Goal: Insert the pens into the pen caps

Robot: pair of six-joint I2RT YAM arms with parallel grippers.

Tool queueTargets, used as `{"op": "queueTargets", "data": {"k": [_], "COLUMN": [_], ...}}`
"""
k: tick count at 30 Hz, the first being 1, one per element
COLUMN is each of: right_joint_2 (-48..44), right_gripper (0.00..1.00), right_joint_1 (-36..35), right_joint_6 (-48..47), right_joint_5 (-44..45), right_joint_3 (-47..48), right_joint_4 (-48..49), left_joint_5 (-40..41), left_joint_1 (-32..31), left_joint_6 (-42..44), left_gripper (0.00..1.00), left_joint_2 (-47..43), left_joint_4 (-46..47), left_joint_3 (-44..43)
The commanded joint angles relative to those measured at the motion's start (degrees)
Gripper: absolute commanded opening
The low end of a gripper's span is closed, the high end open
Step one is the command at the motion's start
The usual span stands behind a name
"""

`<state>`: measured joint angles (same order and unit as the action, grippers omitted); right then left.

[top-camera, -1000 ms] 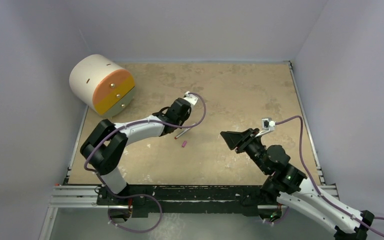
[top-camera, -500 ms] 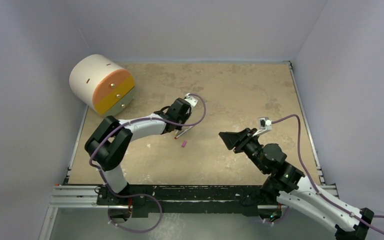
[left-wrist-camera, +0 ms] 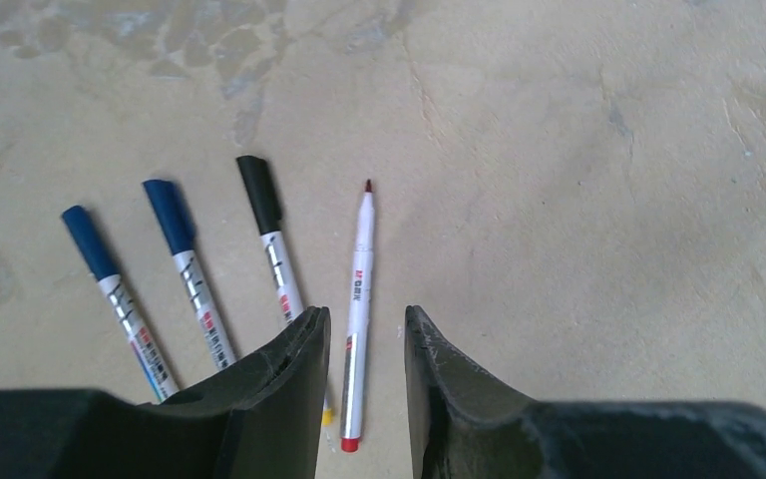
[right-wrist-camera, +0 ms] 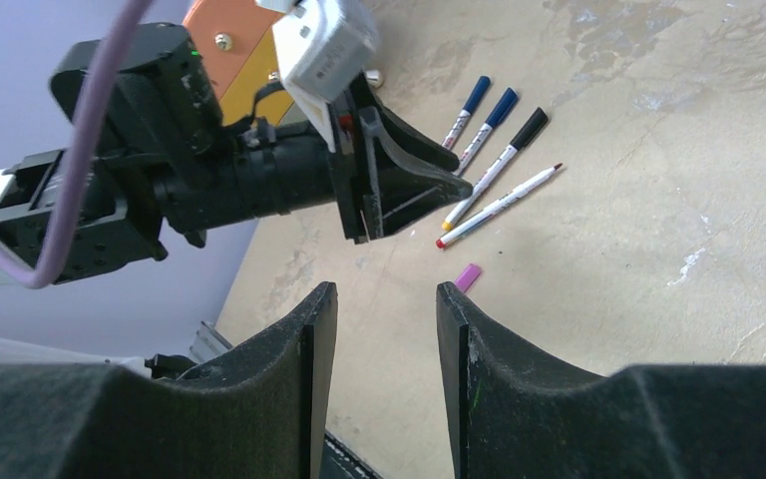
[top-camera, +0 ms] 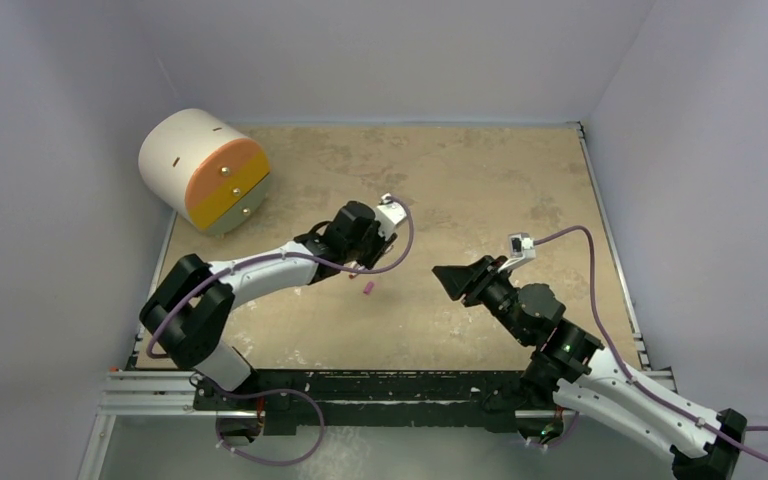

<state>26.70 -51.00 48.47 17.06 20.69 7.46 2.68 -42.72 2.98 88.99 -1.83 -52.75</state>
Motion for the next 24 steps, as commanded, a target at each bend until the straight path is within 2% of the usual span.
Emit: {"op": "queueTargets", "data": {"k": [1,14,24], "right_joint_2": [0.1,-1.7,-0.8], "right_gripper": [0.43,0.42,0.41], "right_joint_1": [-0.1,-0.1,0.0], "right_joint_6": [-0.2,0.4,0.5], "right_joint_5": [-0.1,1.2,0.9], "right_joint_3": [0.3,0.0,-0.3], "right_joint_4": [2.7,0.4,1.0], "left_joint_5": [-5.1,-1.9,0.5], "left_joint_1": [-0.2,-0.2,-0.2], "left_joint_6": [2.3,4.1,3.8], "left_gripper": [0.30,0.28,0.27], "left_joint_2": [3.4,10.6,11.7], "left_joint_4": [0.5,-3.7,-3.8], "left_joint_3": [-1.2,-4.9,-4.7]}}
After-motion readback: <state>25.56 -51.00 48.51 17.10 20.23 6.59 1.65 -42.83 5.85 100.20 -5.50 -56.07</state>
